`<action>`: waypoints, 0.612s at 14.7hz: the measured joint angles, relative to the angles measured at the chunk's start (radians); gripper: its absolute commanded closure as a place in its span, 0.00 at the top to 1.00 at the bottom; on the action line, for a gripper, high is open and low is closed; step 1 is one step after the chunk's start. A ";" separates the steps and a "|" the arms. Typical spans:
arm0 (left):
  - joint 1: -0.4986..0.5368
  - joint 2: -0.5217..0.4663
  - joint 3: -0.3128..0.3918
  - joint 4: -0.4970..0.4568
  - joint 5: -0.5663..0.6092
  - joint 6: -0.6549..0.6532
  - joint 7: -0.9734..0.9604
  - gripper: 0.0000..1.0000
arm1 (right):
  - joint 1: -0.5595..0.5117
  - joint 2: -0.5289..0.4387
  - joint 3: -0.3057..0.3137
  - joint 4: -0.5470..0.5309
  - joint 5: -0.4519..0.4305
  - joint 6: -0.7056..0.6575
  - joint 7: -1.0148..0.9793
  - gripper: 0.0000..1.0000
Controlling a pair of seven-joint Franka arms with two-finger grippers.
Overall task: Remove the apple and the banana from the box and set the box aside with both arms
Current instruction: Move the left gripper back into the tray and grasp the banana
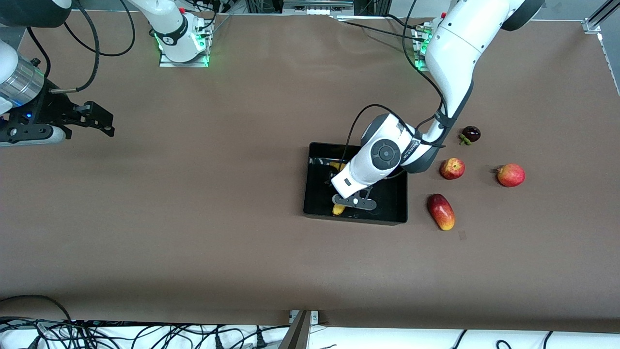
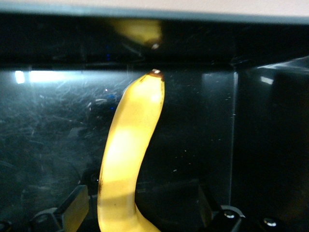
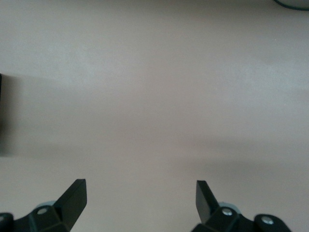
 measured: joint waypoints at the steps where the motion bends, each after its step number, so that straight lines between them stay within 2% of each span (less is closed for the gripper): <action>1: -0.005 0.007 0.002 0.000 0.009 0.000 -0.009 1.00 | 0.000 0.000 0.000 0.000 0.000 0.000 0.000 1.00; 4: -0.023 0.033 0.014 0.001 0.077 0.011 -0.052 1.00 | 0.000 0.000 0.000 0.000 0.000 0.000 0.000 1.00; 5: -0.028 0.044 0.016 0.001 0.082 0.029 -0.062 0.85 | 0.000 0.000 0.000 0.000 0.000 0.000 0.000 1.00; 6: -0.032 0.053 0.016 0.001 0.084 0.042 -0.073 0.48 | 0.000 0.000 0.000 0.000 0.000 0.000 0.000 1.00; 7: -0.037 0.059 0.017 0.002 0.087 0.047 -0.085 0.22 | 0.000 0.000 0.000 0.000 0.000 0.000 0.000 1.00; 8: -0.041 0.059 0.020 0.002 0.088 0.048 -0.091 0.04 | 0.000 0.000 0.000 0.000 0.000 0.000 0.000 1.00; 9: -0.043 0.059 0.020 0.003 0.089 0.048 -0.094 0.01 | 0.000 0.000 0.000 0.000 0.000 0.000 0.000 1.00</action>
